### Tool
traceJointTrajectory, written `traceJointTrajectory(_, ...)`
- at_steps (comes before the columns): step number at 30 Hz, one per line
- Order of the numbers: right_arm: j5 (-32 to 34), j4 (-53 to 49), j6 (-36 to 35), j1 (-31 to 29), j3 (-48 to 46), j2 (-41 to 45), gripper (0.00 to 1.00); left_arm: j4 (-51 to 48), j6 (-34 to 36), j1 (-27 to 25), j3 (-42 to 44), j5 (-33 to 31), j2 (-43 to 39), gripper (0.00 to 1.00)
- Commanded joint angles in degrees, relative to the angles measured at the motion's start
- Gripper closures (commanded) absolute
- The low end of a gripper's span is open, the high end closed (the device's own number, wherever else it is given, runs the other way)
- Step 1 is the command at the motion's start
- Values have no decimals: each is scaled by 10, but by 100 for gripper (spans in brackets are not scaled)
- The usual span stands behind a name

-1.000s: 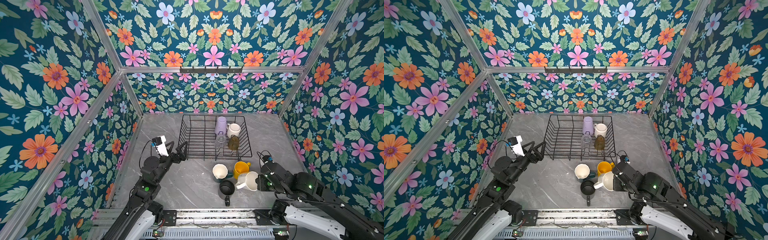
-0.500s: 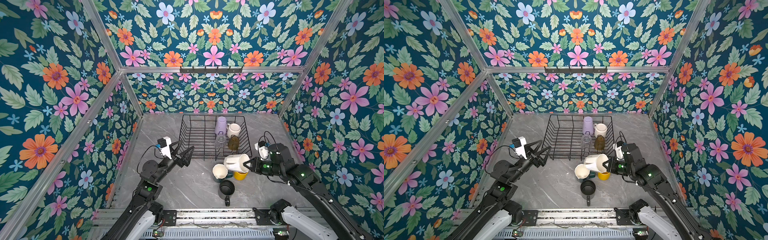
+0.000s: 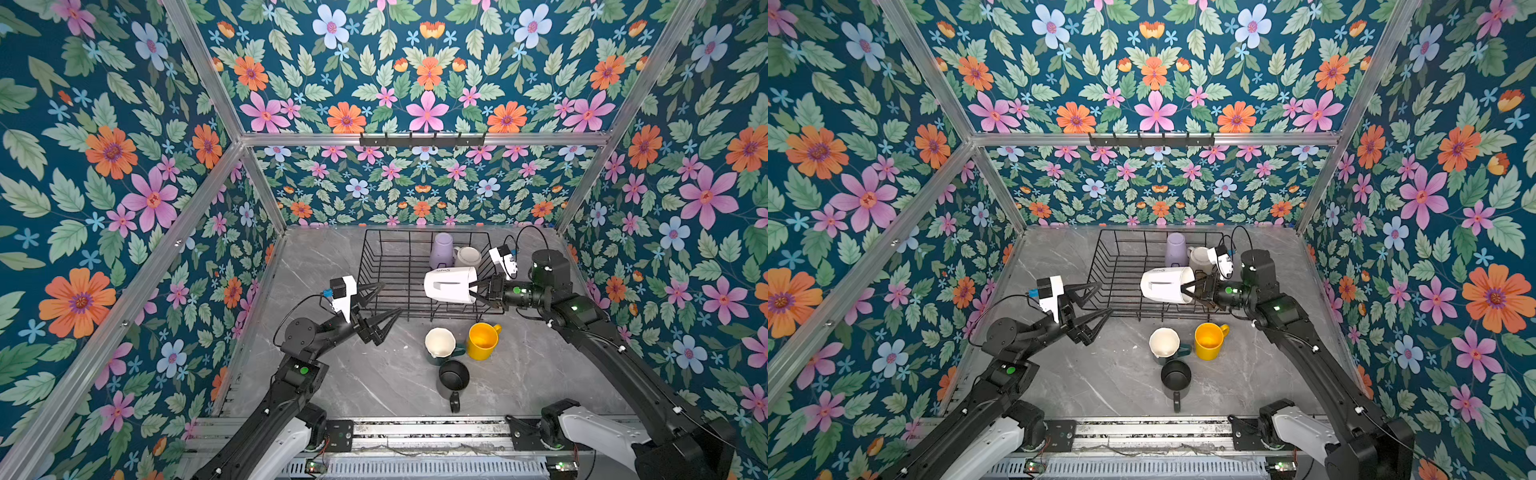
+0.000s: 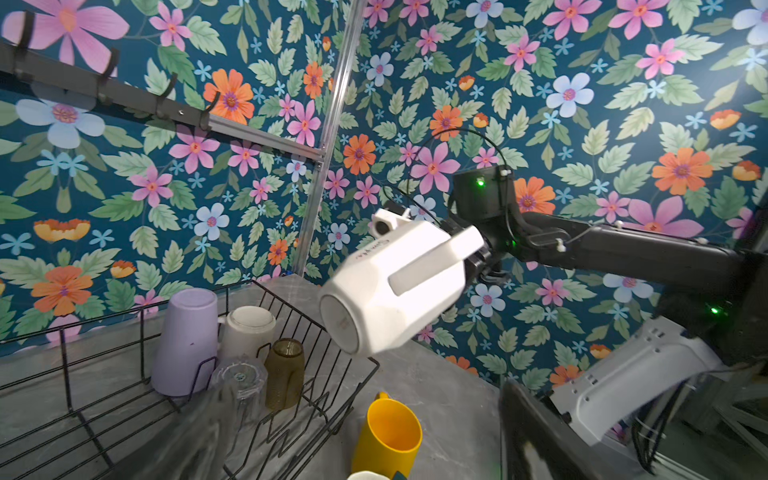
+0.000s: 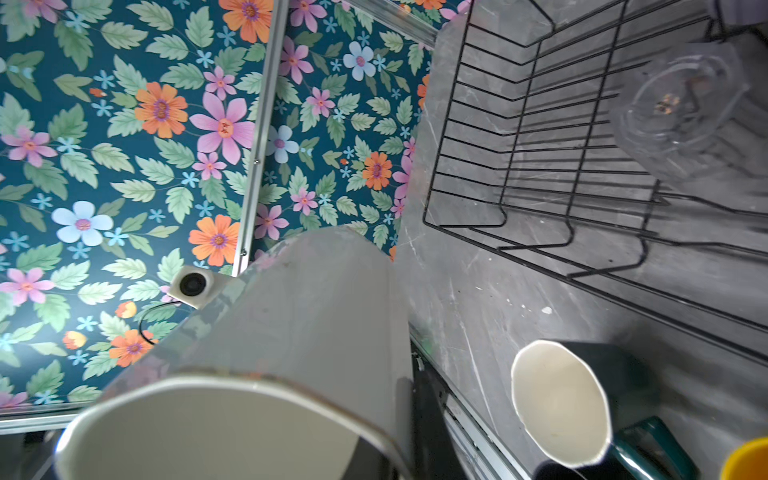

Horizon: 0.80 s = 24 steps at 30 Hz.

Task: Load the cups into the dish rack
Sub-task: 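Lift the white mug and swing it toward the left gripper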

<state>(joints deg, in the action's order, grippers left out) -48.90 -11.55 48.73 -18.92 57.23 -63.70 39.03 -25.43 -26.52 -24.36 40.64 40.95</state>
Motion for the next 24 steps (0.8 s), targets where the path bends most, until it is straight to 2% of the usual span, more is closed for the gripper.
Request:
traceJointTrajectory(1,-69,116,38,0,13,-19,100,24,11,0,-9,49,10,1)
traceJointTrajectory(8,-115,166,64,-5,20,-42,100,20,21,1,-18,57,30,1)
traceJointTrajectory(24,-115,178,58,-77,16,-60,100,11,39,1,-43,87,55,0)
